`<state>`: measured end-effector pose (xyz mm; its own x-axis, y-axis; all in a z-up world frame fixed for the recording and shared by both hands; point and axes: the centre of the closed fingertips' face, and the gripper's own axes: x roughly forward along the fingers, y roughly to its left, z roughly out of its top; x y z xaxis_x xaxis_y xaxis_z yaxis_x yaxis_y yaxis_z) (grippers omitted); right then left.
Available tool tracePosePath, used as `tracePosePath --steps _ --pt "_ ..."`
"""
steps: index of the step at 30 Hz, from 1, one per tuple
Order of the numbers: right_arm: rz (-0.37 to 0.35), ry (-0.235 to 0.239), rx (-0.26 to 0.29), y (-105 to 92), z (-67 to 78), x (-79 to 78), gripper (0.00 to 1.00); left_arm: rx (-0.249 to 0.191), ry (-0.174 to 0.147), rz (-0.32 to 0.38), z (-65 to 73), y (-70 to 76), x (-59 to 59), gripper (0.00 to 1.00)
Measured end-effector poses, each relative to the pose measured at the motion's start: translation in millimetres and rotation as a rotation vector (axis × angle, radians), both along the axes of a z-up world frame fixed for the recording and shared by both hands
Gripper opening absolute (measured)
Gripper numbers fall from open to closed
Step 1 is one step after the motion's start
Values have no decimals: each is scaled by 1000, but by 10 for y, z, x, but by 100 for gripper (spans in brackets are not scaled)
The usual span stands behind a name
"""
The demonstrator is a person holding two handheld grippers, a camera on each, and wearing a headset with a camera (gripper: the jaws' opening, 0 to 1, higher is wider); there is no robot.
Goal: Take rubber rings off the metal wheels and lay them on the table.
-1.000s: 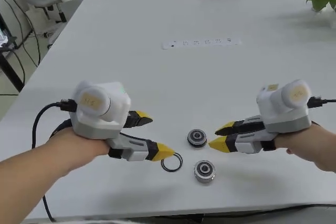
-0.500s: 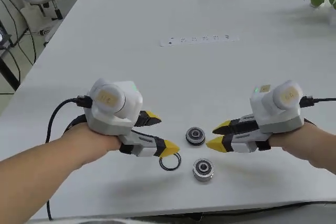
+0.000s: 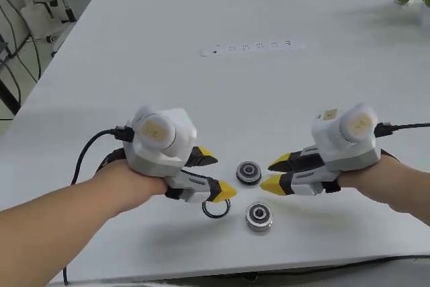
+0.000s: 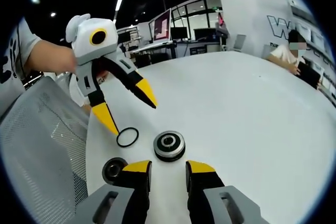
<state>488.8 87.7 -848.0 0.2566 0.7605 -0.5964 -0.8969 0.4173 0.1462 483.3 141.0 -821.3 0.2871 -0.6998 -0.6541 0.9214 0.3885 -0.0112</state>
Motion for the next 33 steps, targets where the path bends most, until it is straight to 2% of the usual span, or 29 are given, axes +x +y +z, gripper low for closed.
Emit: tracePosePath --steps 14,33 --pt "15 -6 -3 17 -30 -5 24 4 -5 -33 -65 -245 94 29" --pt "14 -4 2 2 -54 -12 24 32 -15 -38 -139 -387 216 16"
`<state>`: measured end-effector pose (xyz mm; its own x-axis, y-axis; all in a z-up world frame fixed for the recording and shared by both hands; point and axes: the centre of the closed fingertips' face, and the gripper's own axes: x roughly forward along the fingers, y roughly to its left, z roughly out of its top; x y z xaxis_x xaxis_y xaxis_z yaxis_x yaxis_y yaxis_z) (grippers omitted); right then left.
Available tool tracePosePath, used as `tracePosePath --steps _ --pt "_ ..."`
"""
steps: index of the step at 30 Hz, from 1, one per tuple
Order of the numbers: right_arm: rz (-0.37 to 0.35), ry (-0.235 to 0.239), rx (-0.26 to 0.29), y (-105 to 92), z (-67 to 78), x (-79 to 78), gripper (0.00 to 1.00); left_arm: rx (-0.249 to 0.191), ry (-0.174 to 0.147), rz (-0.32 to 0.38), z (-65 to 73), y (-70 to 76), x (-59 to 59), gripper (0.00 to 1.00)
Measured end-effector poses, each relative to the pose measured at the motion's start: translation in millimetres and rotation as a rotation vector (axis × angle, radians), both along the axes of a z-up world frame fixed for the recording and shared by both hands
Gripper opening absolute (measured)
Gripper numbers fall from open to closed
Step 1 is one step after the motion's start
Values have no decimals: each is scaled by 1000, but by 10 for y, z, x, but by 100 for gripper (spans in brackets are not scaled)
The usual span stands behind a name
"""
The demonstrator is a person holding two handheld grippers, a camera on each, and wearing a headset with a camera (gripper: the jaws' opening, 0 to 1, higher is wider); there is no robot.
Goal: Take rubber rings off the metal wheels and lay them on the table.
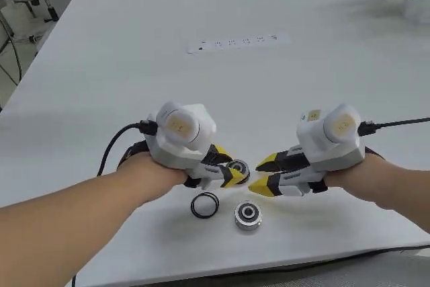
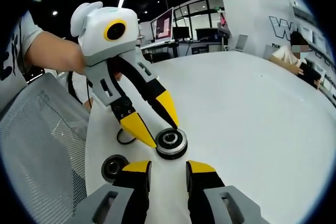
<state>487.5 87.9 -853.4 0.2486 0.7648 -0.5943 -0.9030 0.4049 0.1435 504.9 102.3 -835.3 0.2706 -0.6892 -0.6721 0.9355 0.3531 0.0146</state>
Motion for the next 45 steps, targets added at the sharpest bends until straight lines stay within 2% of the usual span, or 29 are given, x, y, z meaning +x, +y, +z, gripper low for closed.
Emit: tracePosePath --steps 8,16,19,28,31,45 --pt "-7 0 6 -5 0 6 24 17 -8 -8 -47 -10 -7 13" --pt "-4 -4 11 20 16 22 24 6 -6 1 -49 -5 2 12" --pt "2 -7 11 39 23 26 24 -4 6 18 -53 0 17 11" --pt "3 -12 13 86 41 48 24 -4 -3 30 -47 6 36 8" --pt "6 -17 11 112 46 46 25 5 -16 25 -41 -7 30 7" --pt "5 -54 -4 253 36 121 29 -1 -17 49 -38 -3 26 7"
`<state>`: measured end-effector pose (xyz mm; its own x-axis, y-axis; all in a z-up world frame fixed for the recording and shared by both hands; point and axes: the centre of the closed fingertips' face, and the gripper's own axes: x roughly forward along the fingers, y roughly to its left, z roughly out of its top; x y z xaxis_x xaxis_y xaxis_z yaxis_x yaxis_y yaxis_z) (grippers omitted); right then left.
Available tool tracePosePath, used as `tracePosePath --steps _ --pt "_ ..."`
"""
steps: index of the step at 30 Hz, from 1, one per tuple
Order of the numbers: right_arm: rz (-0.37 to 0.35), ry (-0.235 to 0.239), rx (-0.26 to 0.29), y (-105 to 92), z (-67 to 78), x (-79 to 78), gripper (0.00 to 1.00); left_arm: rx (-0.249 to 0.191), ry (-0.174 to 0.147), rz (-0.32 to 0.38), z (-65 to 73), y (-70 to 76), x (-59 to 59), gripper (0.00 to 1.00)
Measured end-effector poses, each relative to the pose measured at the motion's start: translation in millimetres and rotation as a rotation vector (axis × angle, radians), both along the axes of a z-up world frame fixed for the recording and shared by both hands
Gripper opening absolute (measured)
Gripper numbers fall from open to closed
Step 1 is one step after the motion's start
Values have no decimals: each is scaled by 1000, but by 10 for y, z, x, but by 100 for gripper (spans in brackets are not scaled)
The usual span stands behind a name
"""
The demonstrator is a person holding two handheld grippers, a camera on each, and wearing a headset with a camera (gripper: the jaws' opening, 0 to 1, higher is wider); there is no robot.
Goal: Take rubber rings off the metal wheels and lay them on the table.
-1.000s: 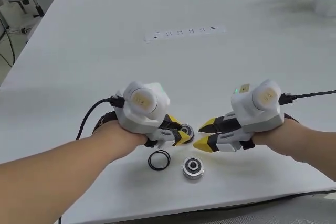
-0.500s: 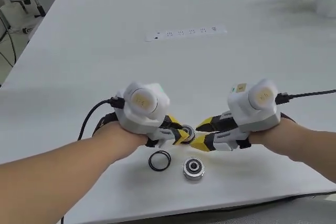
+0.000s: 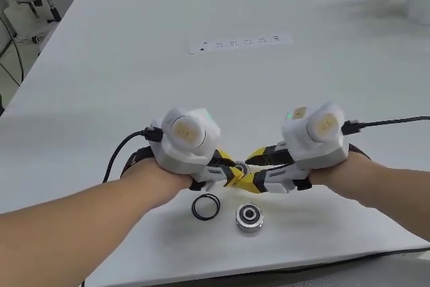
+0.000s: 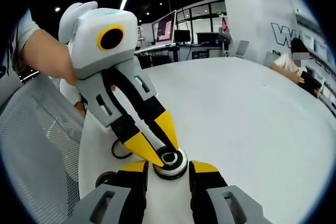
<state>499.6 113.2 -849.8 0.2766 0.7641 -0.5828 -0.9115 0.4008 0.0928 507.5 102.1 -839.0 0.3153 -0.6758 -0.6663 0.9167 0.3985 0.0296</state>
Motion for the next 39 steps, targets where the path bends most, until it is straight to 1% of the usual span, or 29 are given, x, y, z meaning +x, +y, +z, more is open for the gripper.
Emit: tracePosePath --steps 4,8,17,21,28,33,36,39 --pt "7 -20 -30 16 -60 3 29 -3 0 4 1 3 1 7" --pt "1 -42 -53 4 -79 24 27 -5 1 6 1 5 -1 7" --pt "2 -43 -52 -42 -66 3 24 -16 1 15 -1 6 -11 7" --pt "0 -33 -45 -59 -61 -9 23 -15 2 17 -6 6 -12 7" --pt "-8 7 -25 -123 -71 -34 19 -16 3 20 -13 5 -15 7" --pt "-3 13 -18 -132 -68 -57 17 -18 4 23 -14 5 -20 7" --pt "-1 13 -17 -132 -64 -62 17 -19 5 24 -13 4 -23 7" --pt "-1 23 -10 -131 -56 -63 17 -19 6 24 -13 4 -23 7"
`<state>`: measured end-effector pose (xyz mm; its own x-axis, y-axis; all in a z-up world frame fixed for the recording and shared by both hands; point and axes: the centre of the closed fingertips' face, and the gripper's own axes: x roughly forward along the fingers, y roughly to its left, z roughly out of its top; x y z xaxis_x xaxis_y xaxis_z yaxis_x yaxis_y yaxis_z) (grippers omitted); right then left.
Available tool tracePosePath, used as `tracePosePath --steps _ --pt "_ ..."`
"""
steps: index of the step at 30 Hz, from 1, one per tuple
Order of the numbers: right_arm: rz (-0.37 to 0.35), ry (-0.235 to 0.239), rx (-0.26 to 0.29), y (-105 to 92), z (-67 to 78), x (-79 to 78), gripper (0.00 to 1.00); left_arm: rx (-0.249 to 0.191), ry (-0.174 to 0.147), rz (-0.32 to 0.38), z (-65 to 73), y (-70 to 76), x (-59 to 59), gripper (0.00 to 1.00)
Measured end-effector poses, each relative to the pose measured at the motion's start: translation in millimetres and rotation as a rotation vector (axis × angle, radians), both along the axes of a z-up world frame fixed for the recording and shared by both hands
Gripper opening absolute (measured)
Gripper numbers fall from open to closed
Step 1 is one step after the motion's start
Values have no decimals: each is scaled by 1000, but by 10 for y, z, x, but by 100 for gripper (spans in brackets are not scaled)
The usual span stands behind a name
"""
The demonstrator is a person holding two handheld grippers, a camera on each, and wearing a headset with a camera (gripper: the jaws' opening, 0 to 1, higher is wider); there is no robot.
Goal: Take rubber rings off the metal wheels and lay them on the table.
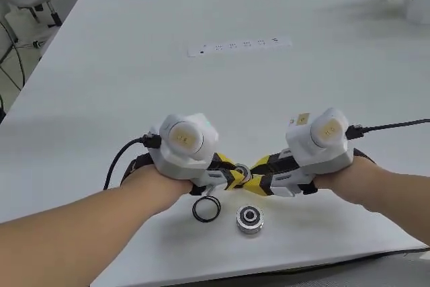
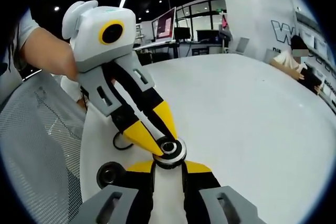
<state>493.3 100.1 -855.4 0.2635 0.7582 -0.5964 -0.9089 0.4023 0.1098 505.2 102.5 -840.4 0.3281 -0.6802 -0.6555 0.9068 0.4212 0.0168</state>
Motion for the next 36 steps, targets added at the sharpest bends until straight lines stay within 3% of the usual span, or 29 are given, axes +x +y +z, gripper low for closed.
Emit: tracePosePath --steps 12,36 --pt "-30 -4 36 56 41 43 26 -2 0 0 2 -1 -2 7" --pt "-13 8 17 0 -4 6 15 -2 1 6 -2 5 3 7"
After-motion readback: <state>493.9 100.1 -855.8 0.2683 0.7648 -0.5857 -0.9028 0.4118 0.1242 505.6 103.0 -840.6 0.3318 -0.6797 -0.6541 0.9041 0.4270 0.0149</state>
